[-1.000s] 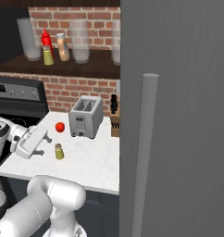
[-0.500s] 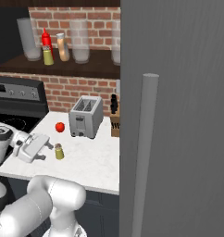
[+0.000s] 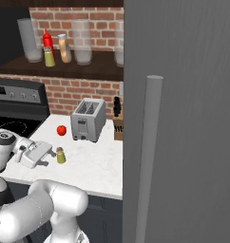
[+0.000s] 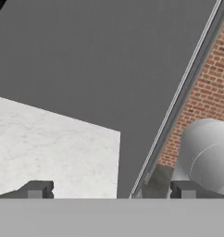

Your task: Put the shaker and condiment bottle from the counter next to their counterparts in the cabinet.

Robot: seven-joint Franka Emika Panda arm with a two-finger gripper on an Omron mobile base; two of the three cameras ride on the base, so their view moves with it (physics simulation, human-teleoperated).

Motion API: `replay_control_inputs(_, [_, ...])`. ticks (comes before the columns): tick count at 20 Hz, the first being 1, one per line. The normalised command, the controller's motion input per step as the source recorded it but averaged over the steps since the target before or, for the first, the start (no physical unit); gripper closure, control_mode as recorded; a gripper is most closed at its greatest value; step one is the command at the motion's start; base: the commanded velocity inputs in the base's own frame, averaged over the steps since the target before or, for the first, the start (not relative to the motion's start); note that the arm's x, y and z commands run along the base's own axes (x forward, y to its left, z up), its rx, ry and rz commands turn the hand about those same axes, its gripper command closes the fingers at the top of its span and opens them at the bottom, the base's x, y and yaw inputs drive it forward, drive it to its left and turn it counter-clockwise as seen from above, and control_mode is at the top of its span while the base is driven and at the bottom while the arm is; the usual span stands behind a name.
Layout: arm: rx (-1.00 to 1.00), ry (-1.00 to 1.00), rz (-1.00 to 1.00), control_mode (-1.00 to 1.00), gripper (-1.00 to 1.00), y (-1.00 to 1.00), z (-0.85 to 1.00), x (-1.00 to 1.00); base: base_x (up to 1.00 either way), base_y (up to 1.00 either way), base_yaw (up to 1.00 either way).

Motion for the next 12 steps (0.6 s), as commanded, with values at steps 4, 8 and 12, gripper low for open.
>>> replay_control_inputs(4, [0.00, 0.02, 0.00, -1.00, -1.00, 0.00, 0.00, 0.00, 0.00, 0.00, 0.00])
replay_control_inputs(8, [0.00, 0.00, 0.00, -1.00, -1.00, 0.00, 0.00, -0.01, 0.00, 0.00, 0.00])
replay_control_inputs(12, [0.00, 0.00, 0.00, -1.00, -1.00, 0.00, 0.06, -0.13, 0.00, 0.00, 0.00])
